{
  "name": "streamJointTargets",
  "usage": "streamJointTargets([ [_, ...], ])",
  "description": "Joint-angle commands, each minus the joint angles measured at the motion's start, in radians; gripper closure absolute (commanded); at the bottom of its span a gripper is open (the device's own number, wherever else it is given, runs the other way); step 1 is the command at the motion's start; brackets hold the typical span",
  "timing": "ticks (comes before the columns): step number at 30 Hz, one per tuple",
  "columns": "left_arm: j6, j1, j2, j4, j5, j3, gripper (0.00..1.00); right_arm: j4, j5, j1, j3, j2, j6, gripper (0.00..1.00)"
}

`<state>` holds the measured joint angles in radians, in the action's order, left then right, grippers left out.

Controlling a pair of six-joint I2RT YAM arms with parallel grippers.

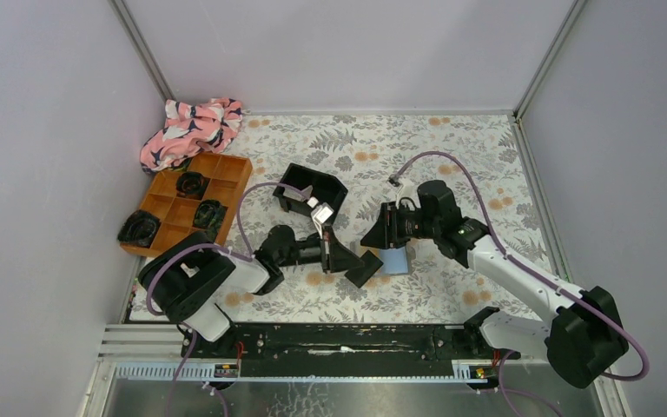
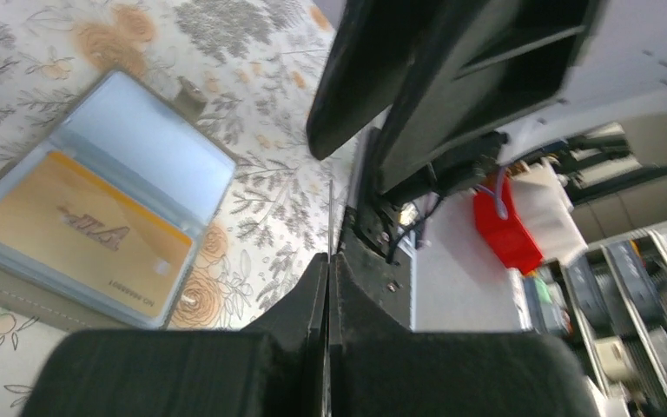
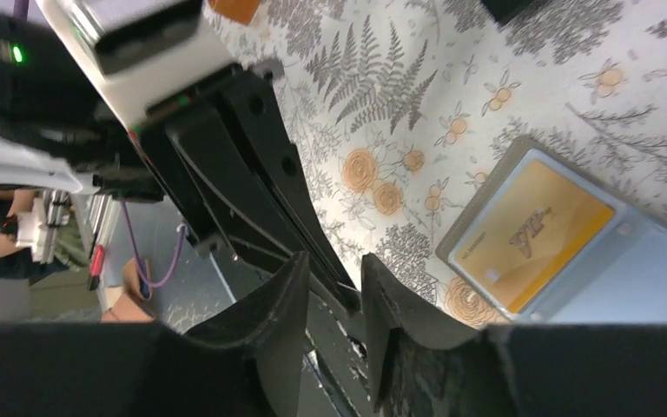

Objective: Put the credit cards into the card holder
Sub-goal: Pick up the credit card from the storage box.

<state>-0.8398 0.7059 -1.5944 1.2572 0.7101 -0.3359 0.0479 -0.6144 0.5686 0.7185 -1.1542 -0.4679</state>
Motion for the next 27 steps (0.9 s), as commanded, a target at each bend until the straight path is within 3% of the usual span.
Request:
streamJointTargets([
  [1,0.074,0.108,0.045,-0.162,-0.385,-0.009,1.0,-0.008,0.12,-0.01,0.02,0.078,0.019,0.64],
  [11,-0.137,0.27,-0.034,-0.141,-0.858,-0.047,1.0,0.017,0.394,-0.012,-0.047,0.154,0.014,0.63],
  [27,-0.359,0.378,-0.131,-0.259,-1.216,-0.133,1.0,-0.053,0.531,-0.012,-0.179,0.12,-0.027,0.67],
])
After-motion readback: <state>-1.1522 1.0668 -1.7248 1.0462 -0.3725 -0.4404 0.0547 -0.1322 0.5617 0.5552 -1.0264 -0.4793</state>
